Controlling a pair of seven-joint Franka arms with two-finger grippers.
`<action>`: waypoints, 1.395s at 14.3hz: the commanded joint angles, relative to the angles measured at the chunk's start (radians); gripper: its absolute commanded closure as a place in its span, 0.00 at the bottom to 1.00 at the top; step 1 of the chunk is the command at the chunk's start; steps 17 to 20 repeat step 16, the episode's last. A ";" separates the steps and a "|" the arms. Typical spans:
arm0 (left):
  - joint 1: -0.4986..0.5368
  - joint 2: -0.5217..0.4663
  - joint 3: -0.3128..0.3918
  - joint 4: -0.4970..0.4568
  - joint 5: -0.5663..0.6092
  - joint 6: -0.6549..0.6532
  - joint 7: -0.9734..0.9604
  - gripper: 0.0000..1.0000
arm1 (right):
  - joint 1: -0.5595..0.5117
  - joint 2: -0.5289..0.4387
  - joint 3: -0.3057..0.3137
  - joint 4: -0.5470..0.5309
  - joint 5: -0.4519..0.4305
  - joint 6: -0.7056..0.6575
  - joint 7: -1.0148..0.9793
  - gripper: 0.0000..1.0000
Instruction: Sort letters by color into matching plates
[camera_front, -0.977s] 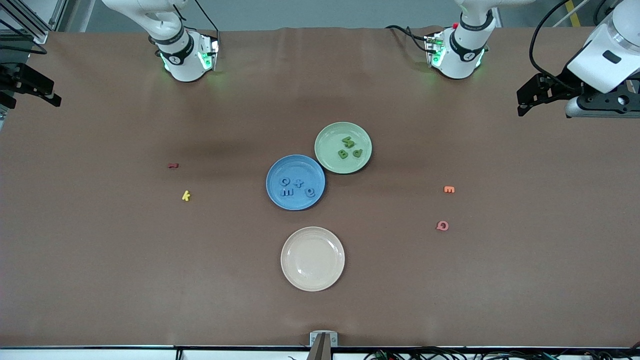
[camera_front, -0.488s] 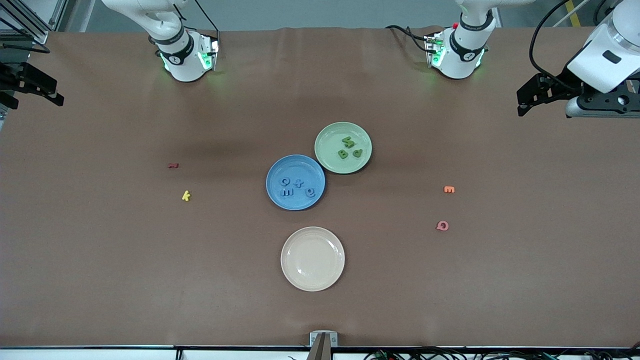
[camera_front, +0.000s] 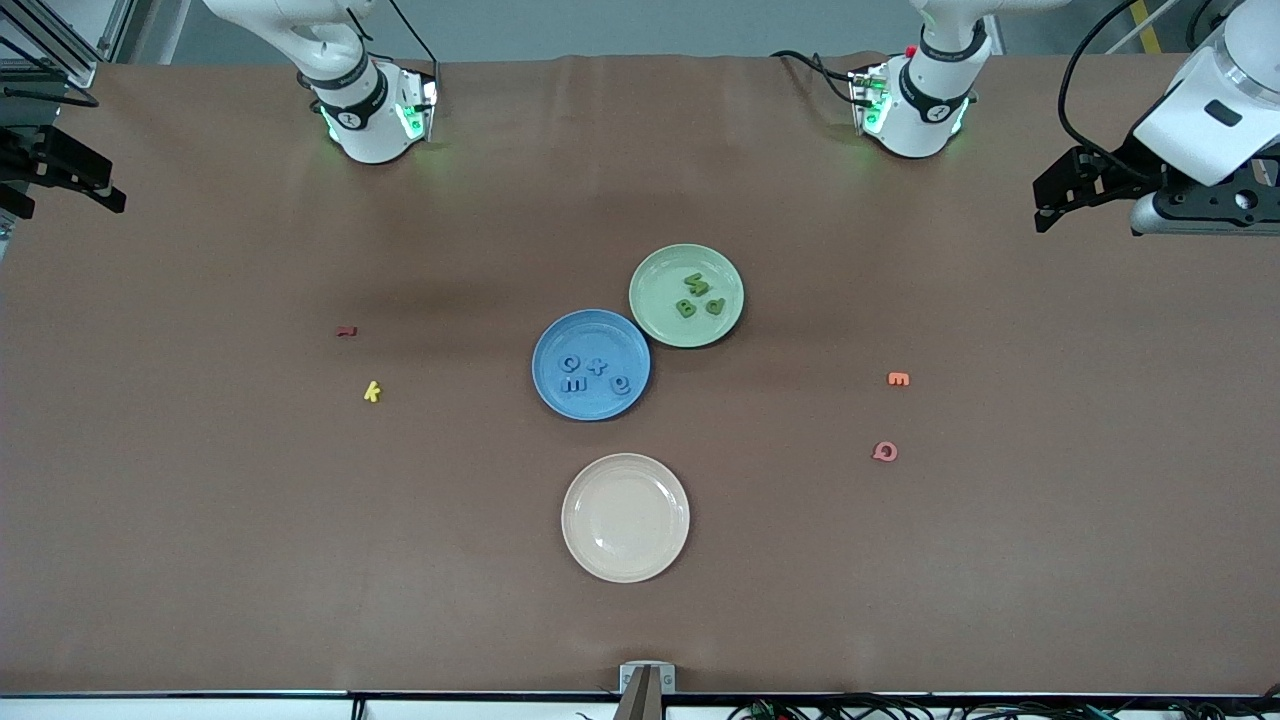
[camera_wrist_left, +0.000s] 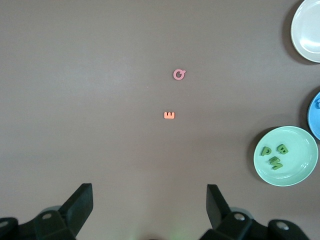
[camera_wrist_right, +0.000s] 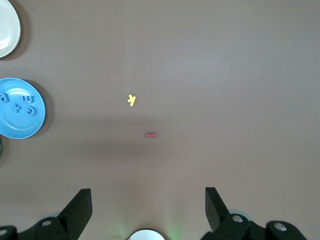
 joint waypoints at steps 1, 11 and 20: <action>0.002 -0.015 -0.002 0.002 0.008 -0.004 0.018 0.00 | 0.007 -0.014 -0.007 -0.003 -0.019 0.005 -0.014 0.00; 0.005 -0.012 -0.002 0.009 0.008 -0.004 0.016 0.00 | 0.007 0.020 -0.007 0.057 -0.011 -0.023 -0.009 0.00; 0.005 -0.006 0.000 0.028 0.008 -0.004 0.004 0.00 | 0.007 0.016 -0.007 0.040 -0.011 -0.021 -0.011 0.00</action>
